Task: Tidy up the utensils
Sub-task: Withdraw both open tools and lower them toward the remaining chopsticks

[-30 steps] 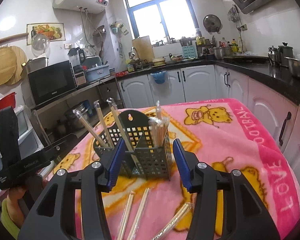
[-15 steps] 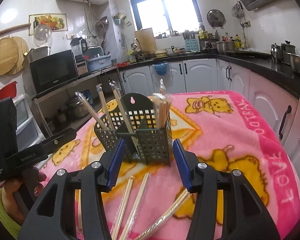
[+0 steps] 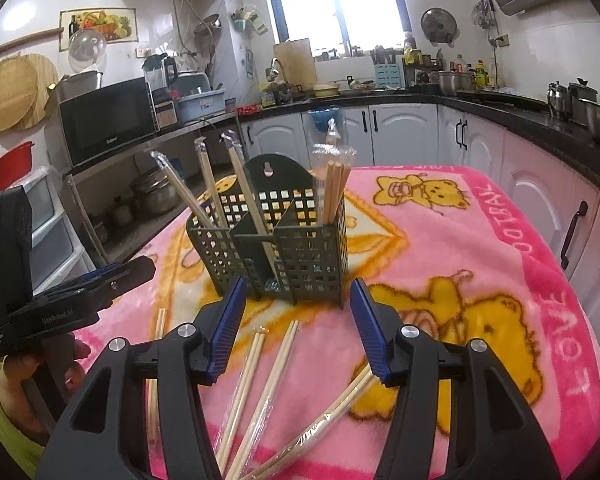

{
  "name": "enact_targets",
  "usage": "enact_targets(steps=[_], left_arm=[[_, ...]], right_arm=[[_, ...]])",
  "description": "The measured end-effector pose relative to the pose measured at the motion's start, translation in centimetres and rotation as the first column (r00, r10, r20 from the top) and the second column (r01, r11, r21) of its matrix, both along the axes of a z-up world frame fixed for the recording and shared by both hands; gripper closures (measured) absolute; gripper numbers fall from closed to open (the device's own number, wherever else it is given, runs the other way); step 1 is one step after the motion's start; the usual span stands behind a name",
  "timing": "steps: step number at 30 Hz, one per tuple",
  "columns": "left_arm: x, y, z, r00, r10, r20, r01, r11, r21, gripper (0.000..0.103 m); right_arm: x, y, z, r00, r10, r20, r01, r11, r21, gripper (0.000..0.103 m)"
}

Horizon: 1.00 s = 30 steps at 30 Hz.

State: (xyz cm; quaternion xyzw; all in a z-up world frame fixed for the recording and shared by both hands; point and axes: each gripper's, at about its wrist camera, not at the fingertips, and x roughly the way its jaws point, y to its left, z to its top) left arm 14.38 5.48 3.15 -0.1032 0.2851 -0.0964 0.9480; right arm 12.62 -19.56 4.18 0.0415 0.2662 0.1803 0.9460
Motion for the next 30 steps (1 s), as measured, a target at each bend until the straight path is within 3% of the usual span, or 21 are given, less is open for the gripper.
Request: enact_targets(steps=[20, 30], left_arm=[[0.8, 2.0, -4.7, 0.987, 0.034, -0.16, -0.04, 0.999, -0.034, 0.011], [1.5, 5.1, -7.4, 0.96, 0.073, -0.271, -0.11, 0.986, -0.126, 0.011]], right_arm=[[1.7, 2.1, -3.4, 0.99, 0.039, -0.132, -0.048, 0.997, -0.063, 0.051], [2.6, 3.0, -4.8, 0.983, 0.051, -0.179, -0.067, 0.994, -0.088, 0.051]])
